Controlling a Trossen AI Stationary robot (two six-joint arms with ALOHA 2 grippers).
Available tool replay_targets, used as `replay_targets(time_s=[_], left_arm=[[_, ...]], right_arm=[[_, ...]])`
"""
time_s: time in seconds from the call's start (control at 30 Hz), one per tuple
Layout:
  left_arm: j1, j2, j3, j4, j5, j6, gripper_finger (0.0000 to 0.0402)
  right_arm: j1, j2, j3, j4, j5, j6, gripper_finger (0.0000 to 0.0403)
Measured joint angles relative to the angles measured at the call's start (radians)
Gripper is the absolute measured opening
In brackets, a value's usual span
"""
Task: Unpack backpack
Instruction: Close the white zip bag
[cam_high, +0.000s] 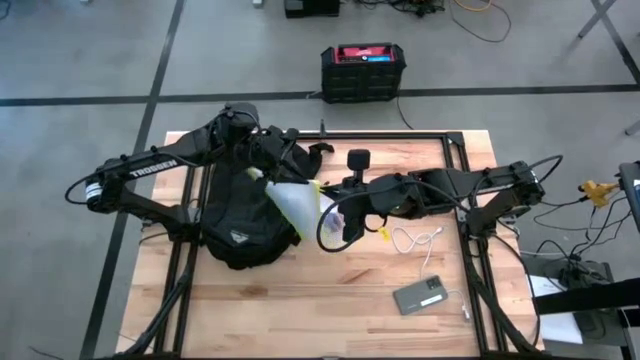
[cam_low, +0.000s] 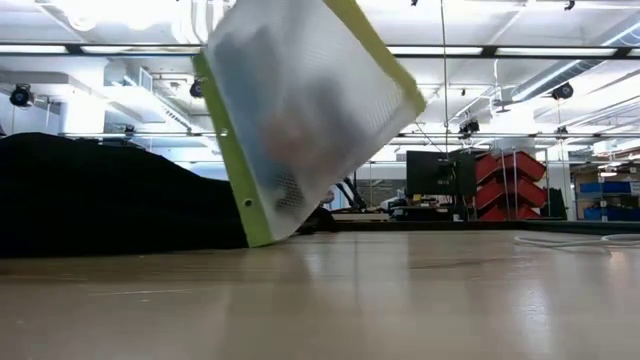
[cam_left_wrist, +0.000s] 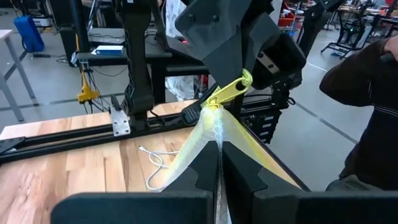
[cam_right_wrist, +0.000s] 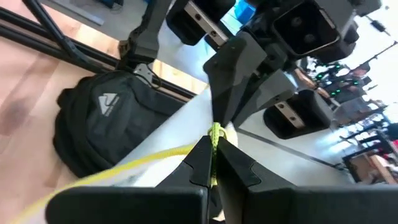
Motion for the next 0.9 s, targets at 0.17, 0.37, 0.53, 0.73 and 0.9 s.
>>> replay_targets(time_s=[0.17,0.37,0.53,0.73,0.9], left_arm=[[-0.002,0.003,-0.002,0.000,0.000,-0.002,0.0000],[-0.002,0.003,-0.002,0.001,0.000,0.001,0.0000],[-0.002,0.003,-0.002,-0.003,0.002,0.010,0.0000],[-0.006,0.003,-0.002,-0.051,0.003,0.056,0.0000],[-0.006,0.003,-0.003,-0.052,0.003,0.058,0.0000]], right_arm=[[0.000,0.000,-0.001,-0.008,-0.020,0.018,0.0000],[0.000,0.000,-0.001,-0.010,-0.020,0.035,0.0000],[0.000,0.000,-0.006,-0.037,-0.021,0.075,0.0000],[0.000,0.000,-0.046,-0.091,-0.021,0.160,0.0000],[0.000,0.000,-0.083,-0.130,-0.020,0.235,0.0000]])
